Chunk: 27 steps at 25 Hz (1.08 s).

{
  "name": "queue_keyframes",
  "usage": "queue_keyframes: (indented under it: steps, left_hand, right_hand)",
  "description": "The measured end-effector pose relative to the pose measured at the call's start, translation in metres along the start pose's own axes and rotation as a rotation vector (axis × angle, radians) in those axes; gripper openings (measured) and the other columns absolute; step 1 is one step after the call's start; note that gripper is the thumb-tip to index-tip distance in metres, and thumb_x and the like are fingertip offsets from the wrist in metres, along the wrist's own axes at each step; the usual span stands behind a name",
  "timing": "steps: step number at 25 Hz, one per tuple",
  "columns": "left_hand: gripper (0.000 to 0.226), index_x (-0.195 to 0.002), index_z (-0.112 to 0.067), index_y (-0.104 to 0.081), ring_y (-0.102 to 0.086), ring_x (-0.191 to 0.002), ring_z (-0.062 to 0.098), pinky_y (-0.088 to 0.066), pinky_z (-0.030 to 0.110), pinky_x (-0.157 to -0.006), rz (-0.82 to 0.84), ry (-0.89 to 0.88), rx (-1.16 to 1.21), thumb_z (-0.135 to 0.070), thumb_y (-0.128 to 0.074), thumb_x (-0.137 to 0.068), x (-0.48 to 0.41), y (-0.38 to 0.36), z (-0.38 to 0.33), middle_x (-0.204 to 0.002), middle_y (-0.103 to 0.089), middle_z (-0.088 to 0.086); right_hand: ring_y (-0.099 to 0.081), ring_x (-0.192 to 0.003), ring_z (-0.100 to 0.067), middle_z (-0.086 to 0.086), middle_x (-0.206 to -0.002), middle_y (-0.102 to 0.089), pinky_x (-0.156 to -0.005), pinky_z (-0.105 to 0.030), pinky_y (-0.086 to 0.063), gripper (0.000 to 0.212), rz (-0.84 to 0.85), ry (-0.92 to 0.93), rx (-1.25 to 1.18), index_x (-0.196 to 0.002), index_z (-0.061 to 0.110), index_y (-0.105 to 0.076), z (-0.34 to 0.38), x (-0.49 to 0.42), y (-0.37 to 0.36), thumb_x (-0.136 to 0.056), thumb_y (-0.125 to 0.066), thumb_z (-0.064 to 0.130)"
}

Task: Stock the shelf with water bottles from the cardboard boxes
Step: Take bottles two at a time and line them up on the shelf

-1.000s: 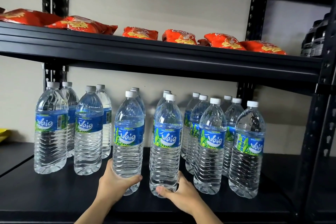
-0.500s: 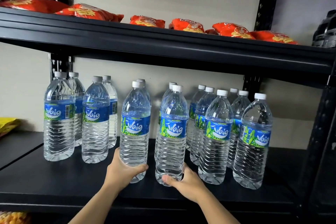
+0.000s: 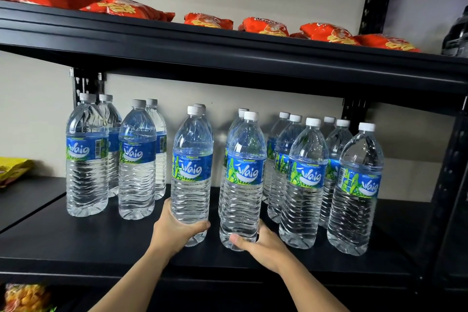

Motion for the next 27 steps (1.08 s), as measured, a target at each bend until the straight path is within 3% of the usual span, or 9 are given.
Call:
queue_keyframes:
  steps: [4, 7, 10, 12, 15, 17, 19, 23, 27]
  left_hand:
    - [0.081, -0.118, -0.03, -0.045, -0.063, -0.1, 0.015, -0.044, 0.025, -0.085, 0.009, -0.006, 0.002, -0.031, -0.096, -0.056, 0.0, 0.0, 0.001, -0.095, -0.062, -0.017]
    - [0.098, -0.138, -0.023, -0.037, -0.056, -0.1, 0.015, -0.041, 0.025, -0.089, 0.034, 0.01, -0.006, -0.031, -0.095, -0.059, 0.001, 0.001, -0.002, -0.1, -0.056, -0.013]
    - [0.125, -0.148, -0.018, -0.025, -0.057, -0.112, 0.018, -0.043, 0.029, -0.097, 0.079, 0.073, -0.037, -0.035, -0.099, -0.05, 0.001, 0.002, 0.003, -0.121, -0.059, -0.004]
    - [0.134, -0.15, -0.011, -0.019, -0.053, -0.127, 0.026, -0.042, 0.036, -0.105, 0.11, 0.127, -0.189, -0.041, -0.099, -0.047, 0.004, 0.001, 0.007, -0.134, -0.057, 0.005]
    - [0.116, -0.144, 0.003, -0.026, -0.031, -0.141, 0.027, -0.032, 0.035, -0.114, 0.065, 0.202, -0.629, -0.07, -0.074, -0.068, 0.027, 0.0, 0.011, -0.144, -0.043, 0.009]
    - [0.106, -0.149, 0.006, -0.022, -0.021, -0.146, 0.029, -0.021, 0.036, -0.12, 0.019, 0.148, -0.813, -0.076, -0.044, -0.085, 0.05, -0.008, 0.014, -0.153, -0.034, 0.01]
    - [0.092, -0.153, 0.002, -0.019, -0.016, -0.149, 0.03, -0.016, 0.04, -0.122, -0.02, 0.066, -0.881, -0.067, -0.031, -0.094, 0.083, -0.02, 0.009, -0.159, -0.027, 0.012]
    - [0.058, -0.137, -0.013, -0.044, -0.036, -0.135, 0.024, -0.039, 0.037, -0.106, 0.083, -0.178, -0.722, -0.051, -0.05, -0.094, 0.139, -0.067, -0.027, -0.139, -0.046, 0.005]
    - [0.037, -0.123, -0.015, -0.059, -0.054, -0.118, 0.025, -0.043, 0.034, -0.099, 0.368, -0.284, -0.441, -0.033, -0.061, -0.091, 0.192, -0.157, -0.062, -0.12, -0.059, 0.005]
  right_hand:
    - [-0.054, -0.123, -0.011, 0.019, -0.131, -0.058, -0.108, -0.037, -0.041, 0.102, -0.003, -0.004, -0.016, -0.136, 0.041, -0.043, -0.001, -0.001, -0.001, -0.049, -0.063, 0.091]
    - [-0.054, -0.124, -0.01, 0.019, -0.134, -0.057, -0.109, -0.038, -0.041, 0.106, -0.006, 0.024, -0.02, -0.135, 0.043, -0.041, 0.001, -0.001, -0.001, -0.045, -0.062, 0.095]
    - [-0.045, -0.135, -0.013, 0.012, -0.148, -0.044, -0.112, -0.033, -0.034, 0.103, -0.015, 0.059, -0.017, -0.148, 0.035, -0.029, 0.005, 0.005, 0.002, -0.064, -0.068, 0.081]
    - [-0.034, -0.144, -0.015, 0.006, -0.157, -0.033, -0.115, -0.034, -0.028, 0.115, -0.044, 0.047, 0.01, -0.157, 0.024, -0.015, 0.004, 0.008, 0.004, -0.07, -0.071, 0.073]
    - [-0.023, -0.149, -0.015, 0.001, -0.164, -0.018, -0.12, -0.033, -0.023, 0.125, -0.084, 0.028, 0.146, -0.159, 0.016, -0.002, -0.003, 0.015, 0.002, -0.071, -0.07, 0.071]
    - [-0.019, -0.15, -0.015, 0.003, -0.165, -0.014, -0.119, -0.033, -0.022, 0.106, -0.098, 0.019, 0.233, -0.16, 0.017, -0.005, -0.012, 0.029, 0.003, -0.084, -0.061, 0.066]
    - [-0.02, -0.15, -0.014, 0.007, -0.164, -0.018, -0.119, -0.033, -0.021, 0.085, -0.084, 0.049, 0.252, -0.159, 0.023, -0.016, -0.023, 0.051, 0.008, -0.092, -0.056, 0.059]
    - [-0.039, -0.138, -0.01, 0.011, -0.148, -0.046, -0.116, -0.028, -0.03, 0.053, -0.133, 0.112, 0.228, -0.142, 0.032, -0.049, -0.053, 0.106, 0.039, -0.092, -0.065, 0.042]
    - [-0.061, -0.107, -0.013, 0.008, -0.121, -0.063, -0.098, -0.032, -0.049, 0.043, -0.209, -0.089, 0.276, -0.13, 0.03, -0.059, -0.112, 0.174, 0.09, -0.09, -0.067, 0.043]
Point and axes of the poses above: each hand's wrist, its own x-axis away from the middle knuckle, its own y-axis out of the back of the hand, z = x × y, the point moved 3 cm from there along -x, towards the middle knuckle
